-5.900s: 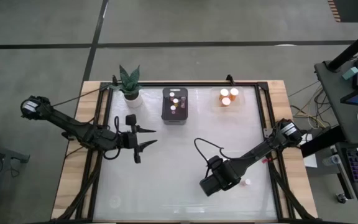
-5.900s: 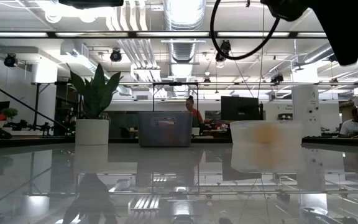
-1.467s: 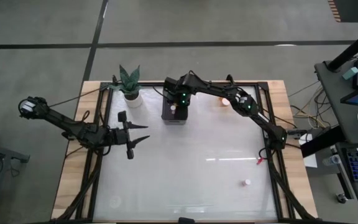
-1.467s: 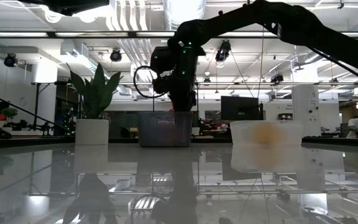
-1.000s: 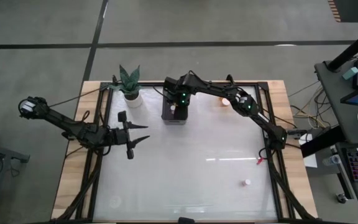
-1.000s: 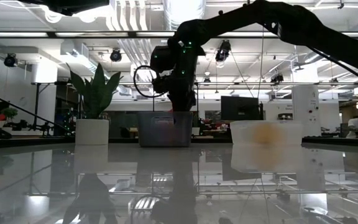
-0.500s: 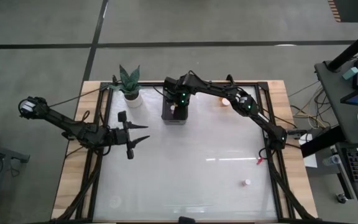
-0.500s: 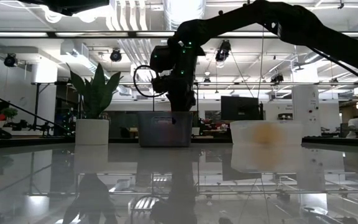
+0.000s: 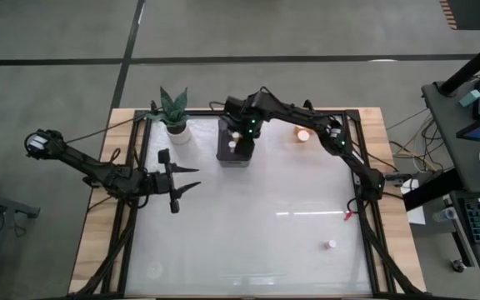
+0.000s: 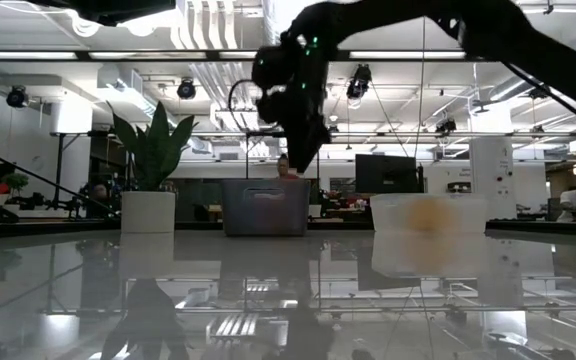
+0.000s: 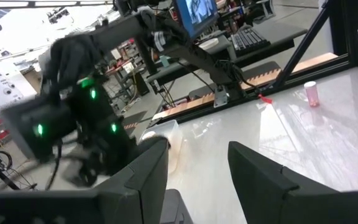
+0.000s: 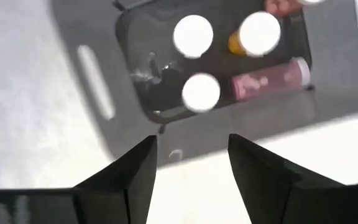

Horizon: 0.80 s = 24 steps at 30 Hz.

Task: Pick and place medicine bottles into bin by pill shape (circle, oval)
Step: Put the small pink pill bottle into the black bin

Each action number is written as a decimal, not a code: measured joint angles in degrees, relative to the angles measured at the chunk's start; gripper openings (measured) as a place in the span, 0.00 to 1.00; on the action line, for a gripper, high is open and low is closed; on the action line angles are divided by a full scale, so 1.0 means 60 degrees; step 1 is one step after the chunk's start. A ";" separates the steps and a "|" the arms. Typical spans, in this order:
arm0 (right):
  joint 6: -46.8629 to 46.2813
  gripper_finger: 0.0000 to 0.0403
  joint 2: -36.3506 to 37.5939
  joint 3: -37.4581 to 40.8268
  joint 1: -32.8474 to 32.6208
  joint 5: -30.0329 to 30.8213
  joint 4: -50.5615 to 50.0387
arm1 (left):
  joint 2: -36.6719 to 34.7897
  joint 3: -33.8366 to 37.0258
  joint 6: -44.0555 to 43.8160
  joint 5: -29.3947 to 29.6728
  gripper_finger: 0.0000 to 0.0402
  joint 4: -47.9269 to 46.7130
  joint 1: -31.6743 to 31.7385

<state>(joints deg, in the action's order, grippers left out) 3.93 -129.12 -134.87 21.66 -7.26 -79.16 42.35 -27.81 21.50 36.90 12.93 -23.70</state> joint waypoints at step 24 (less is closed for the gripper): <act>-0.4783 0.44 0.2592 0.0019 -0.4367 0.0270 -0.1622 | 0.0007 0.0000 -0.0273 -0.0003 0.38 0.0025 -0.0004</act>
<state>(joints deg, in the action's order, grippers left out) -24.76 -113.57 -134.75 -4.54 -5.63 -88.89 42.39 -27.81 19.86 36.88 13.08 -23.73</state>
